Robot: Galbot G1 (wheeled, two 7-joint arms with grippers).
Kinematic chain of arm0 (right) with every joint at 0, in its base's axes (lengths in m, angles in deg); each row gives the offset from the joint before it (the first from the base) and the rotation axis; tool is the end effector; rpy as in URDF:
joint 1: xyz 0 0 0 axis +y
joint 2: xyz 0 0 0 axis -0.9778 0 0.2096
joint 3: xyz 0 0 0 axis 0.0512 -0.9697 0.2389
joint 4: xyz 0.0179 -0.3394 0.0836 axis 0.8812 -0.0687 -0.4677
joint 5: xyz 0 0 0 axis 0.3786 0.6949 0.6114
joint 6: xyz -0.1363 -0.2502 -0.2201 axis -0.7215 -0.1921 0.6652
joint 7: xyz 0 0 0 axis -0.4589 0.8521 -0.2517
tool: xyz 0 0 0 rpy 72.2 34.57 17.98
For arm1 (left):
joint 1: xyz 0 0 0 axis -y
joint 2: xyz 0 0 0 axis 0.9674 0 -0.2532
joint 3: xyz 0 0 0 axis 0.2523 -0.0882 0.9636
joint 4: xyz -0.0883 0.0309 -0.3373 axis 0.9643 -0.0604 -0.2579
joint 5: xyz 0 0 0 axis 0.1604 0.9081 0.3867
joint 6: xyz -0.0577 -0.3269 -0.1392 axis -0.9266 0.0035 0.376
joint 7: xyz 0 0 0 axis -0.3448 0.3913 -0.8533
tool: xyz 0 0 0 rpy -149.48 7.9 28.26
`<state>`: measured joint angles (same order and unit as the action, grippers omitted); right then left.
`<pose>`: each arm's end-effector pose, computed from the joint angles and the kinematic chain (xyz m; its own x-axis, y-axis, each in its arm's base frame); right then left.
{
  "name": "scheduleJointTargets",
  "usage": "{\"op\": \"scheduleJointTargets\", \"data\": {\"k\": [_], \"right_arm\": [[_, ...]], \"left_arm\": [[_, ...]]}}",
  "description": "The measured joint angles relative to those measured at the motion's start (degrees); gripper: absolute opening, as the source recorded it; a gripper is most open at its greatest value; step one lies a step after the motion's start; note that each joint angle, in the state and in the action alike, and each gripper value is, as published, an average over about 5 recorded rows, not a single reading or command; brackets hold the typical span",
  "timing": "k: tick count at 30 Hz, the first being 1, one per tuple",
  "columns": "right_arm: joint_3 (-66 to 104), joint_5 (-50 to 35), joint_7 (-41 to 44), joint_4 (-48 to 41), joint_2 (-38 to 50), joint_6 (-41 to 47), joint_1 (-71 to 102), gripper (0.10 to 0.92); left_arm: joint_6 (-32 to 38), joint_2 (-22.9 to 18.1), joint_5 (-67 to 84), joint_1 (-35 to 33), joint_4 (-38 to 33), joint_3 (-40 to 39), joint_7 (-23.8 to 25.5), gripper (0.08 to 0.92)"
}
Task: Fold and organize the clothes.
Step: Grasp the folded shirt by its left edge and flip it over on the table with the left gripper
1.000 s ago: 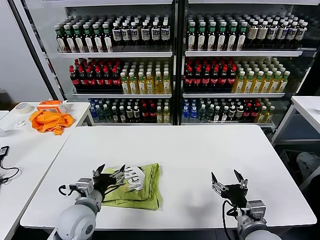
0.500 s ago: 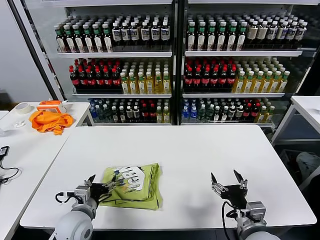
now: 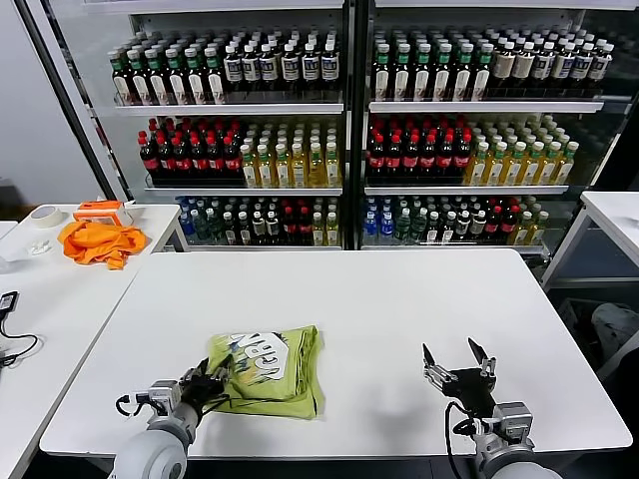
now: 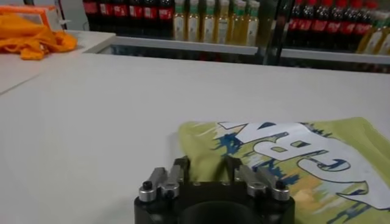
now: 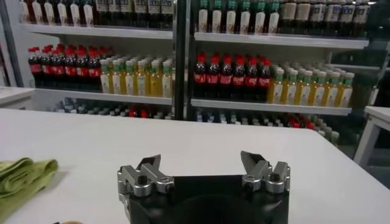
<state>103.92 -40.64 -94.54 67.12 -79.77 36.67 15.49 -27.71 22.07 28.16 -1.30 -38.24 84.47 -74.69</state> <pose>0.1966 -0.0449 -0.2477 -0.9631 -0.0566 0.2633 -0.0771 0.9947 -0.0682 0.2595 0.0593 -0.3163 -0.8558 0.0757 0.5117 0.0337 0.9953 -0.0908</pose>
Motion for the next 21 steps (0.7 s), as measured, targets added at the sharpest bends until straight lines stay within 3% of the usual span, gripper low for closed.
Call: {"op": "scheduleJointTargets", "data": {"k": [11,16,21], "right_arm": [[-0.15,0.00,0.07,0.16,-0.06,-0.11,-0.39,0.823],[-0.41,-0.02,0.07,0.06,-0.12,-0.13,-0.87,0.823],[-1.03,-0.02,0.08,-0.35,-0.55,-0.12,-1.57,0.823]], "left_arm": [[1.62,0.47,-1.37,0.33,0.02,0.23,1.82,0.101],[0.22,3.06,-0.52,-0.19,-2.69,3.28,1.77,0.093],[-2.37,8.79,2.20,-2.25,-5.35,10.18,1.81,0.093]]}}
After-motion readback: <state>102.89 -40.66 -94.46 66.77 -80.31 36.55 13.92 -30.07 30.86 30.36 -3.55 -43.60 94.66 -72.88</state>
